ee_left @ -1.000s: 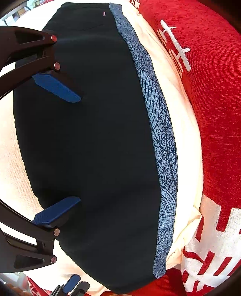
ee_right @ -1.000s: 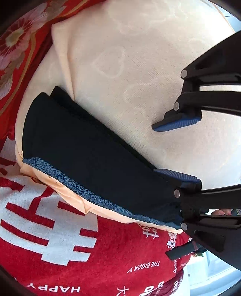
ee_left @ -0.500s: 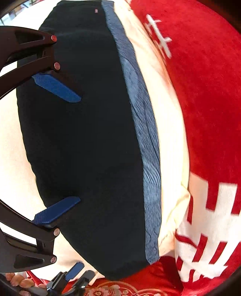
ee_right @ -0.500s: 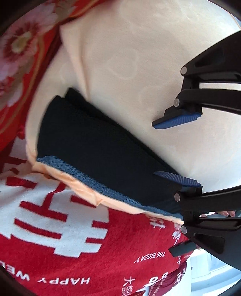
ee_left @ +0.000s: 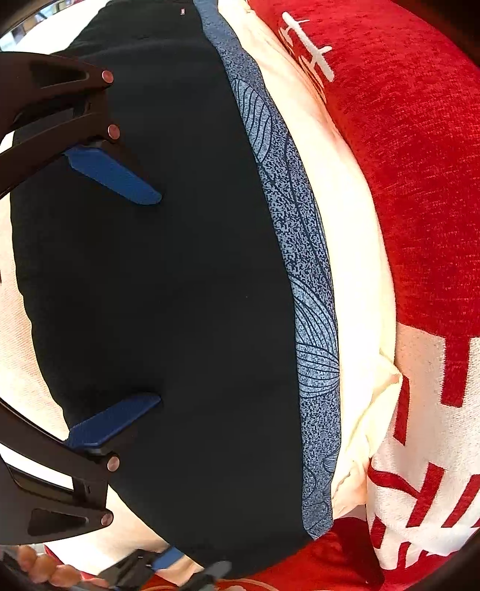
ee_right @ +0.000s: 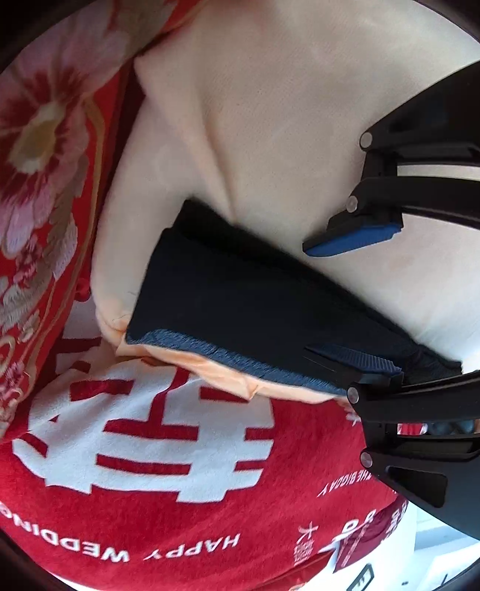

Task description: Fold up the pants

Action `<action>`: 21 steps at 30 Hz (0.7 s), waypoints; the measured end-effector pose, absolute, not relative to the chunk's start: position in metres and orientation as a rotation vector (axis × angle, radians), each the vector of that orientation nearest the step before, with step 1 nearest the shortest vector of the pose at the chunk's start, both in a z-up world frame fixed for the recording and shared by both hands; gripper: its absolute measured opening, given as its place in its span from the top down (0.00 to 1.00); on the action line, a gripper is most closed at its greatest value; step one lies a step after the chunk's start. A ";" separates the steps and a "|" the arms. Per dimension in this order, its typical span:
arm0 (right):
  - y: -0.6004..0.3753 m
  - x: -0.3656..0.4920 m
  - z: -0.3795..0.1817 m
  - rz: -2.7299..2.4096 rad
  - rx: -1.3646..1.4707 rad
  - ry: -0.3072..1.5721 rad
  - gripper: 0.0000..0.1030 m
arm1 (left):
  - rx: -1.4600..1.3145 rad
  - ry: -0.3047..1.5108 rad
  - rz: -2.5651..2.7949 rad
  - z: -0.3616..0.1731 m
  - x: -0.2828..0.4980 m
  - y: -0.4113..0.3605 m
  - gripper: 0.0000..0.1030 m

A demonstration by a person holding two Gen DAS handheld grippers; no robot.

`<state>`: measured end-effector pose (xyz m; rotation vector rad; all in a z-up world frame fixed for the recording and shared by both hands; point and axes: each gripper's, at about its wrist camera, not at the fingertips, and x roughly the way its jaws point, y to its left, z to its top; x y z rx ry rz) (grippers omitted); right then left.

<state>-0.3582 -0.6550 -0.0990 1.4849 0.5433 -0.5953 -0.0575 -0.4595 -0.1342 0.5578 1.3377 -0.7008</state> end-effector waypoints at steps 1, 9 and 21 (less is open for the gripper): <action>-0.657 -0.356 -0.100 -0.594 1.478 0.528 0.49 | 0.557 1.337 -0.700 -0.135 -0.058 -0.457 0.01; -0.673 -0.335 -0.105 -0.610 1.507 0.534 0.86 | 0.531 1.323 -0.684 -0.120 -0.059 -0.485 0.22; -0.650 -0.287 -0.015 -0.473 1.188 0.604 0.87 | 0.615 1.198 -0.768 -0.134 -0.098 -0.500 0.24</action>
